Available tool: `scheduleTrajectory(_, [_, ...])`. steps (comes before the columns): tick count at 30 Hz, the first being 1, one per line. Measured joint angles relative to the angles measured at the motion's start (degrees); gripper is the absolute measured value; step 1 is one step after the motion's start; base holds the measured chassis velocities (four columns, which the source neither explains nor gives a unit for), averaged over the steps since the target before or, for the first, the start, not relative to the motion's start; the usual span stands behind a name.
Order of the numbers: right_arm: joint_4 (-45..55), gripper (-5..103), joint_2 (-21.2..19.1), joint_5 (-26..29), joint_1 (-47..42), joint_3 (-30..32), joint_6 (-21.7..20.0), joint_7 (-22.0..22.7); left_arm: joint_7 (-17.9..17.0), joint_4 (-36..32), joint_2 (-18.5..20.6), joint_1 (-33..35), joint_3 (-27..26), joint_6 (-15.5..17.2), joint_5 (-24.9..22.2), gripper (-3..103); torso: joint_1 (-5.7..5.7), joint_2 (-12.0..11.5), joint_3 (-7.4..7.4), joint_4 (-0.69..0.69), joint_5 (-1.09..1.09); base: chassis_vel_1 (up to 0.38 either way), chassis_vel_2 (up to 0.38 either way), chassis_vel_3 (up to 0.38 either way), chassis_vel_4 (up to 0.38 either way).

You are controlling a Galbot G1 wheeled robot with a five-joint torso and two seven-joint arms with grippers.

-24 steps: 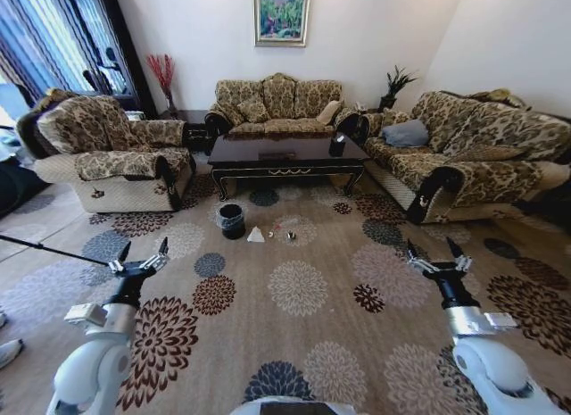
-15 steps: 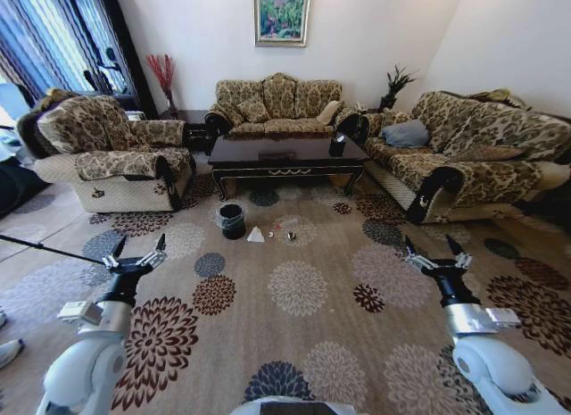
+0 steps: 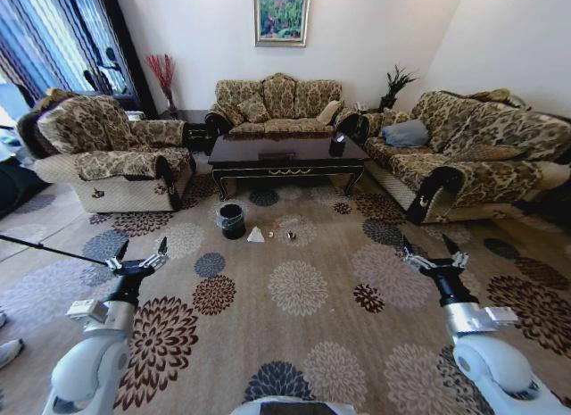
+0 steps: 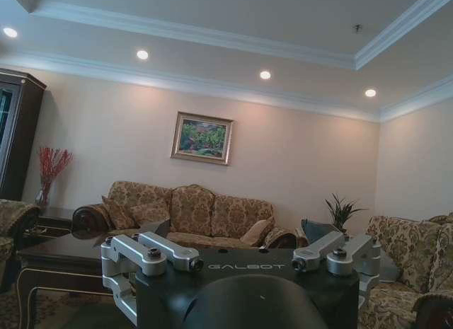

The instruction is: Move to the front of the table and pick up the trash from the floor, then place it into the trash bin.

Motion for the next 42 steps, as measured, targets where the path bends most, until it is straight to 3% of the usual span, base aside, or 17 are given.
scheduleTrajectory(22, [1.11, 100, 3.19, -1.50, 0.13, 0.54, 4.36, -2.01, 0.00, -0.85, -0.34, 0.93, -0.37, -2.02, -0.80, 100, 0.00, 0.00, 0.00, 0.00, 0.00, 0.000, 0.000, 0.000, 0.000])
scheduleTrajectory(29, [0.20, 100, 3.54, -1.34, 0.65, 0.40, 4.33, -1.67, -2.97, -0.98, -0.79, 0.81, -0.09, -0.03, 0.25, 100, -0.12, -0.28, -0.12, 0.00, 0.00, 0.000, 0.000, 0.000, 0.000])
scheduleTrajectory(42, [-2.92, 100, 2.86, -0.62, 3.63, -0.36, 3.19, 0.50, -4.44, -0.42, -1.15, 0.57, 0.54, 1.75, 0.83, 100, -1.88, -4.07, -2.16, 0.00, 0.00, 0.000, 0.000, 0.000, 0.000])
